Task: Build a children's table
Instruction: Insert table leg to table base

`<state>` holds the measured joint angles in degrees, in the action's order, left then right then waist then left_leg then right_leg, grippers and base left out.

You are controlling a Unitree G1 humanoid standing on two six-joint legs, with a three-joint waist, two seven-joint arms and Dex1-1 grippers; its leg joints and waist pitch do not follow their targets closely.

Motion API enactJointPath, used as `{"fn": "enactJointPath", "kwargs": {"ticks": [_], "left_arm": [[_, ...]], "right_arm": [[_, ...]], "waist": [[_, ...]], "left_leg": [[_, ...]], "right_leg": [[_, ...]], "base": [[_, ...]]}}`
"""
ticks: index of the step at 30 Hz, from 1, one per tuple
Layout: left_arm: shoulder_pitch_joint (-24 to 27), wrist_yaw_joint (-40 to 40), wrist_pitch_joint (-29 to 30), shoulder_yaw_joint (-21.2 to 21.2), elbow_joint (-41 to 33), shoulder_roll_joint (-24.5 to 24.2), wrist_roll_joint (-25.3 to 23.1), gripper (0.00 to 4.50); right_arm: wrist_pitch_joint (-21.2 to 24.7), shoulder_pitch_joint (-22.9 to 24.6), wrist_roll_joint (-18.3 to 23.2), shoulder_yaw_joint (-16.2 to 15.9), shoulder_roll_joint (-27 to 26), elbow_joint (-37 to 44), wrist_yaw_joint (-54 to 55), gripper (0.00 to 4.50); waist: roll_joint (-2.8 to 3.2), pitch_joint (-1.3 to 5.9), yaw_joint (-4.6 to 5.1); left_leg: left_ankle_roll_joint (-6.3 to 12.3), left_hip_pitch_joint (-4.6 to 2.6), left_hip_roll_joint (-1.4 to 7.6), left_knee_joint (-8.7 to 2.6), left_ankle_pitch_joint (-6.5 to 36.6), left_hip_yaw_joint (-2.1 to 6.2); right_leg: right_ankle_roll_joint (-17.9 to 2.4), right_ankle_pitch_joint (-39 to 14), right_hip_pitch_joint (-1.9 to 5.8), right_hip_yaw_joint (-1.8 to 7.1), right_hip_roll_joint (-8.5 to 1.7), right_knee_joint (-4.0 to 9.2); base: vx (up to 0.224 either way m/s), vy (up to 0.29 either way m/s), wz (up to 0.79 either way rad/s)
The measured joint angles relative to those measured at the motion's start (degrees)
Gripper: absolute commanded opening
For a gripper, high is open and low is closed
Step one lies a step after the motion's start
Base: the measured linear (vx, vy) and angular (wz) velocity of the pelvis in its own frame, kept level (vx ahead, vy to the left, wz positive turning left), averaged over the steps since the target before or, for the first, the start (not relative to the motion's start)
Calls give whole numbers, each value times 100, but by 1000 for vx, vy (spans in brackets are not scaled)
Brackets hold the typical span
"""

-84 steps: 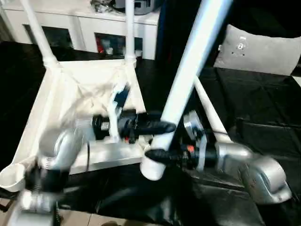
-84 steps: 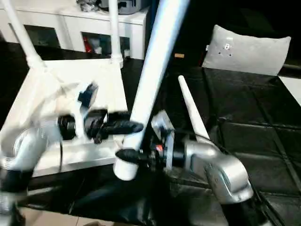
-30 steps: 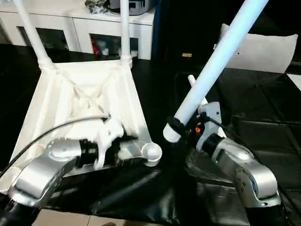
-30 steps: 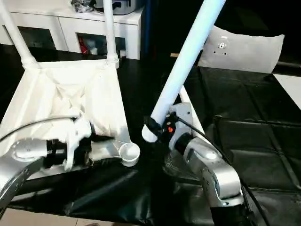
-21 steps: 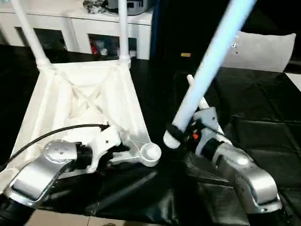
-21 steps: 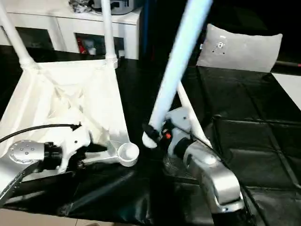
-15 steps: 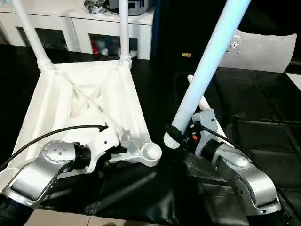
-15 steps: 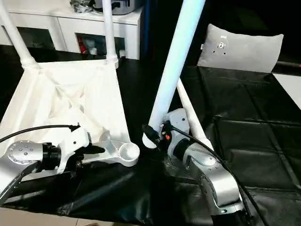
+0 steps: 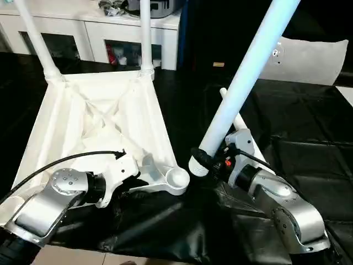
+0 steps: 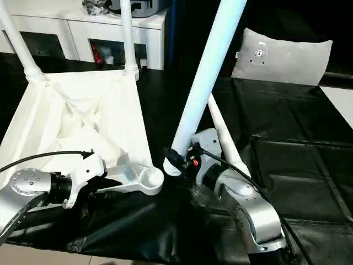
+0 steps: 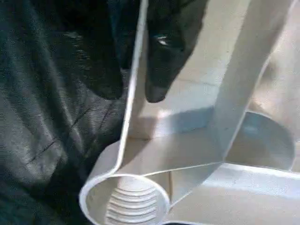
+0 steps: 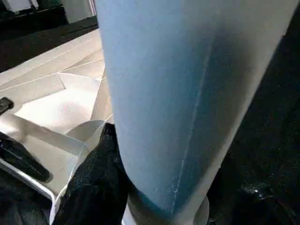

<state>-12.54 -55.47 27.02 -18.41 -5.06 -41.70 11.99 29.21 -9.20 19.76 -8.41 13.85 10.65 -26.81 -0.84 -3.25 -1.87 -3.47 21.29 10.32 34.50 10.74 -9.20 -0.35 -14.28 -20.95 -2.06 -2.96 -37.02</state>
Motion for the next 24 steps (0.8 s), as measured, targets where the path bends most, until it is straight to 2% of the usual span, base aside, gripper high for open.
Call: {"fn": "enactJointPath", "kwargs": {"ticks": [8, 15, 18, 24], "left_arm": [[-73, -102, -120, -7, 140, 49, -59, 19], [-184, -274, -554, -162, 343, 74, -259, 3], [-428, -548, -1049, -295, 758, 152, -391, 0], [-1029, -1009, -1672, -512, 1716, 671, -557, 0]], "right_arm": [[12, 2, -6, -2, 11, 0, -65, 189], [5, 1, -12, -5, 26, -1, -99, 189], [1, -11, 18, 21, 5, -2, -130, 189], [55, -269, 288, 29, 69, 98, -504, 189]], "waist": [[0, 0, -2], [0, 0, 22], [-1, 1, -4], [15, 6, -197]], "left_leg": [[0, 1, 0, 0, 0, -3], [1, -9, 0, -5, 0, -10], [1, -10, 0, -4, 0, -12], [21, -10, -3, -6, -13, -56]], "right_leg": [[0, 0, -1, 1, 0, 1], [0, 0, 0, 9, 0, -1], [-1, 2, 2, 10, 0, -2], [6, 9, 14, -3, -41, -5]], "base": [[0, 0, 0], [0, 0, 0], [0, 0, 0], [0, 0, 0]]}}
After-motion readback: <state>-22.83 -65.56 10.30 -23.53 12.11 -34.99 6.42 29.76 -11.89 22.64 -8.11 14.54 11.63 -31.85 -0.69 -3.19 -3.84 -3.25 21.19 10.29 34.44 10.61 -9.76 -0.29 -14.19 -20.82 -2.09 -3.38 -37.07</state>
